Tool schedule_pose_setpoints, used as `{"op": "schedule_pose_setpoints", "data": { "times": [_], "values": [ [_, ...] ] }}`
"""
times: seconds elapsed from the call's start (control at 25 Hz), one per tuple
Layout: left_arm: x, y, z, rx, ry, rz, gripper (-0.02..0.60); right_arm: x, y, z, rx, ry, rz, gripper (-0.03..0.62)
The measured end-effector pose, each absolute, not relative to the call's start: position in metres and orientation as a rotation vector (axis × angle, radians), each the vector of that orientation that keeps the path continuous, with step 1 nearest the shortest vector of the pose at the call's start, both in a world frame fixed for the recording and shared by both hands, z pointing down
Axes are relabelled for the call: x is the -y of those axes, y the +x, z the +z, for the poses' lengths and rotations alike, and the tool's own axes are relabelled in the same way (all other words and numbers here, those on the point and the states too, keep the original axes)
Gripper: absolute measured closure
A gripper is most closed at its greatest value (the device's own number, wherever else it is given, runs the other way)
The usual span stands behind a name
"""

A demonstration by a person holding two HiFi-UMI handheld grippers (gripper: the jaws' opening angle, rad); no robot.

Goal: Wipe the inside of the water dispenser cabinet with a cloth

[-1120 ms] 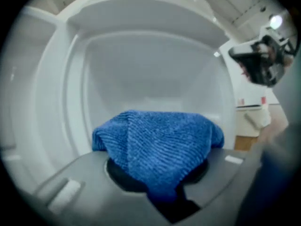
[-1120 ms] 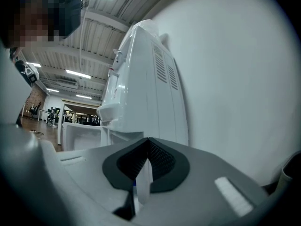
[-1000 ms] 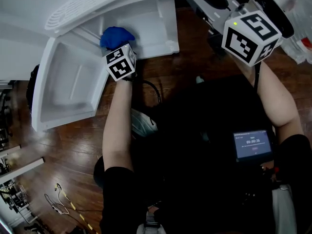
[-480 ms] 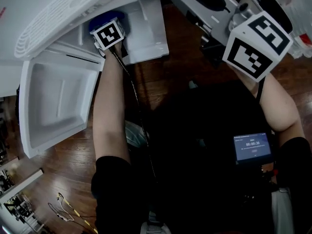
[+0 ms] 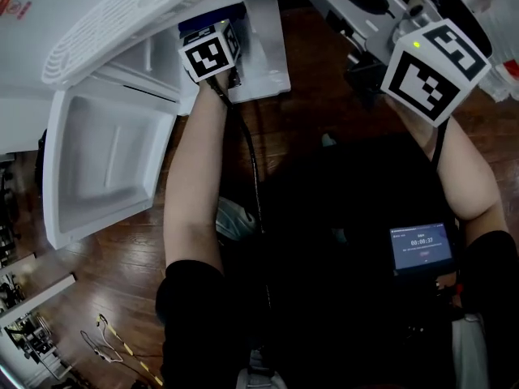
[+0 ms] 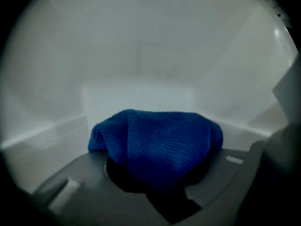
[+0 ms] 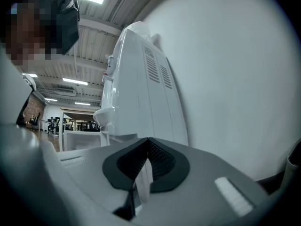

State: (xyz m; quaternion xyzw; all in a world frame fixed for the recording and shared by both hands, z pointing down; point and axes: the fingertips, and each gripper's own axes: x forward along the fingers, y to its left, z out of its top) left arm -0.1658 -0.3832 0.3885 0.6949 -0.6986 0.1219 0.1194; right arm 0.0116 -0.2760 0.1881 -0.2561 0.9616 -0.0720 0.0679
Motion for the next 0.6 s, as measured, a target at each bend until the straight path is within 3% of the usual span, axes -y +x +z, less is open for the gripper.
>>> {"op": "schedule_pose_setpoints", "data": {
  "times": [0.24, 0.6],
  "values": [
    [0.37, -0.236, 0.37, 2.169, 1.892, 0.358, 0.465, 0.277, 0.011, 0.186, -2.885, -0.76, -0.226, 0.589],
    [0.402, -0.13, 0.357, 1.965, 2.205, 0.336, 0.469, 0.282, 0.012, 0.189, -2.88, -0.777, -0.248, 0.589]
  ]
}}
